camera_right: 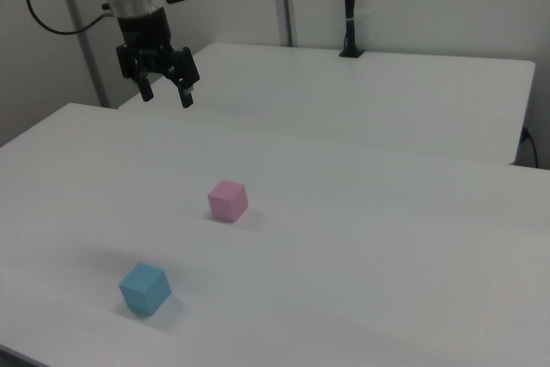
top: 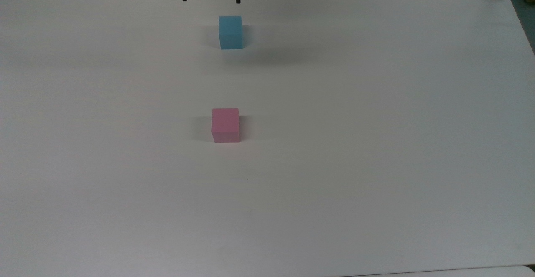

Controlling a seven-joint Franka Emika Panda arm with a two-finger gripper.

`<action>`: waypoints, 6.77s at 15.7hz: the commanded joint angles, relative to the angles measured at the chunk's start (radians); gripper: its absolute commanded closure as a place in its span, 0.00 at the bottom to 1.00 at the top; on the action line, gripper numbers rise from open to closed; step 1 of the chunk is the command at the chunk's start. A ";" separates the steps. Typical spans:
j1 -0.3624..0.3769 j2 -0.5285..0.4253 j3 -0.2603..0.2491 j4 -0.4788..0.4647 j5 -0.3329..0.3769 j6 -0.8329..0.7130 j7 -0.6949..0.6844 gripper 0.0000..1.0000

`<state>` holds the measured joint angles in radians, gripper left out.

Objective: Put blue cube on pink cube

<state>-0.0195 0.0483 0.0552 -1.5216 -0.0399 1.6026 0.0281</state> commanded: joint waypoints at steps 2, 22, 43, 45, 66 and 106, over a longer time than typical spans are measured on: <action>0.006 -0.002 -0.006 0.003 0.018 -0.027 -0.016 0.00; 0.001 -0.007 -0.014 0.009 0.011 -0.069 -0.010 0.00; 0.095 -0.383 -0.011 -0.693 0.018 0.137 -0.002 0.00; 0.049 -0.374 -0.014 -0.781 0.009 0.235 -0.004 0.00; 0.026 -0.168 -0.015 -0.956 -0.032 0.556 -0.068 0.41; 0.023 0.379 -0.025 0.276 0.012 -0.047 -0.047 0.67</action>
<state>-0.0084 0.3707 0.0400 -1.2990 -0.0420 1.5255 -0.0289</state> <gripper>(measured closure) 0.405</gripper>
